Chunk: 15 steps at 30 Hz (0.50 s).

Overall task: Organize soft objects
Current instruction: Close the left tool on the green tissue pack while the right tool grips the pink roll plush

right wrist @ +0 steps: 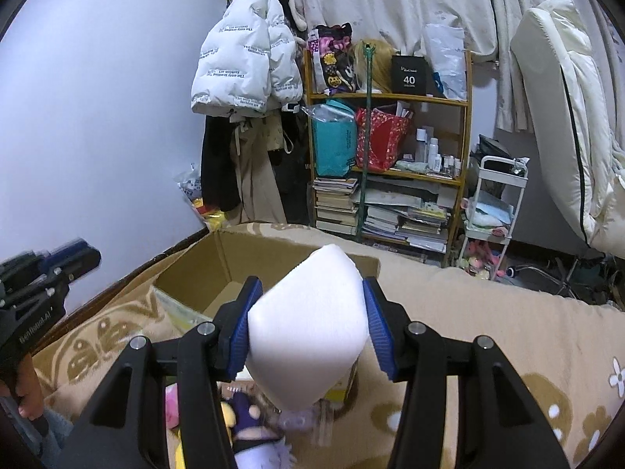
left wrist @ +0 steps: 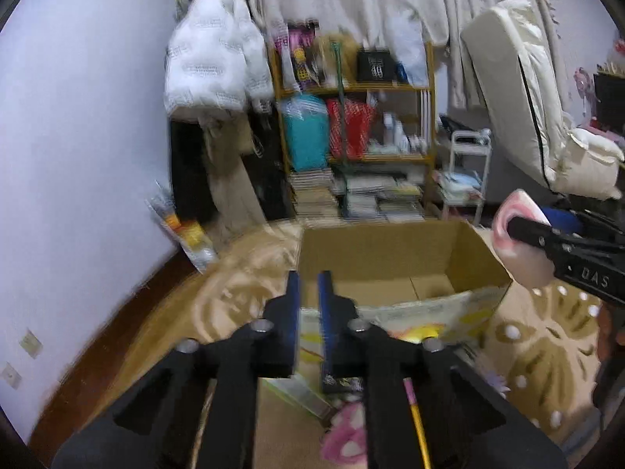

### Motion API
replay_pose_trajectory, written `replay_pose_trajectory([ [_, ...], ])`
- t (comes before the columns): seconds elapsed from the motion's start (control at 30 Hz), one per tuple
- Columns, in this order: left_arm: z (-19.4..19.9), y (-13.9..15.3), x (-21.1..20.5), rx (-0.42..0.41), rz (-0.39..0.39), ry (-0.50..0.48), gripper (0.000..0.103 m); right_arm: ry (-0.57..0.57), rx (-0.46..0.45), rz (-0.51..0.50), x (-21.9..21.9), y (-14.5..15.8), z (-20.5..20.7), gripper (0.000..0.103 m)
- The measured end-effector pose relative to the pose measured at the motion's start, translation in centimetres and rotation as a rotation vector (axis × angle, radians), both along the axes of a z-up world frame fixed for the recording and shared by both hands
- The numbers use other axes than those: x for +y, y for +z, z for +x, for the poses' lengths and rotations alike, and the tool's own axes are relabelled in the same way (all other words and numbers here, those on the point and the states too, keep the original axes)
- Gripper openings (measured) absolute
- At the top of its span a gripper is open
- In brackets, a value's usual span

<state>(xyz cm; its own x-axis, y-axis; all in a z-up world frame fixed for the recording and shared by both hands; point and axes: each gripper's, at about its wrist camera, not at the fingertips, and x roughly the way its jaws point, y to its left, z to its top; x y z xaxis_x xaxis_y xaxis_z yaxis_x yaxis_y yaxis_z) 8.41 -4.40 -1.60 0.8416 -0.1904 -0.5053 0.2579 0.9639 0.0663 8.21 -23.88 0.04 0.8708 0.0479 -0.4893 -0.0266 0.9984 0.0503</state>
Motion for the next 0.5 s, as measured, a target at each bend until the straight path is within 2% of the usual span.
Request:
replay_pose_trajectory([
  [0.07, 1.1, -1.1, 0.6, 0.058, -0.026, 0.021, 0.007, -0.003, 0.007, 0.006, -0.1, -0.4, 0.7, 0.055],
  [0.17, 2.2, -2.6, 1.3, 0.121, -0.014, 0.058, 0.009, 0.001, 0.023, 0.024, -0.3, -1.0, 1.6, 0.055],
  [0.23, 2.8, -3.4, 1.8, 0.169, 0.001, 0.087, 0.019, 0.004, 0.033, 0.024, -0.4, -1.3, 2.0, 0.055],
  [0.33, 4.4, -4.9, 2.7, 0.244, 0.025, 0.139, 0.039, 0.010, 0.041, 0.032, -0.6, -1.7, 2.2, 0.055],
  [0.37, 5.0, -5.4, 3.1, 0.268, 0.039, 0.167, 0.052, 0.012, 0.044, 0.034, -0.6, -1.8, 2.3, 0.055],
  [0.4, 5.3, -5.6, 3.6, 0.278, 0.043, 0.184, 0.062, 0.016, 0.047, 0.036, -0.7, -1.9, 2.3, 0.055],
  [0.47, 5.9, -5.7, 4.6, 0.293, 0.038, 0.213, 0.070, 0.020, 0.052, 0.033, -0.9, -2.1, 2.4, 0.055],
  [0.5, 6.3, -5.7, 5.1, 0.304, 0.028, 0.228, 0.079, 0.021, 0.055, 0.035, -1.0, -2.2, 2.6, 0.055],
])
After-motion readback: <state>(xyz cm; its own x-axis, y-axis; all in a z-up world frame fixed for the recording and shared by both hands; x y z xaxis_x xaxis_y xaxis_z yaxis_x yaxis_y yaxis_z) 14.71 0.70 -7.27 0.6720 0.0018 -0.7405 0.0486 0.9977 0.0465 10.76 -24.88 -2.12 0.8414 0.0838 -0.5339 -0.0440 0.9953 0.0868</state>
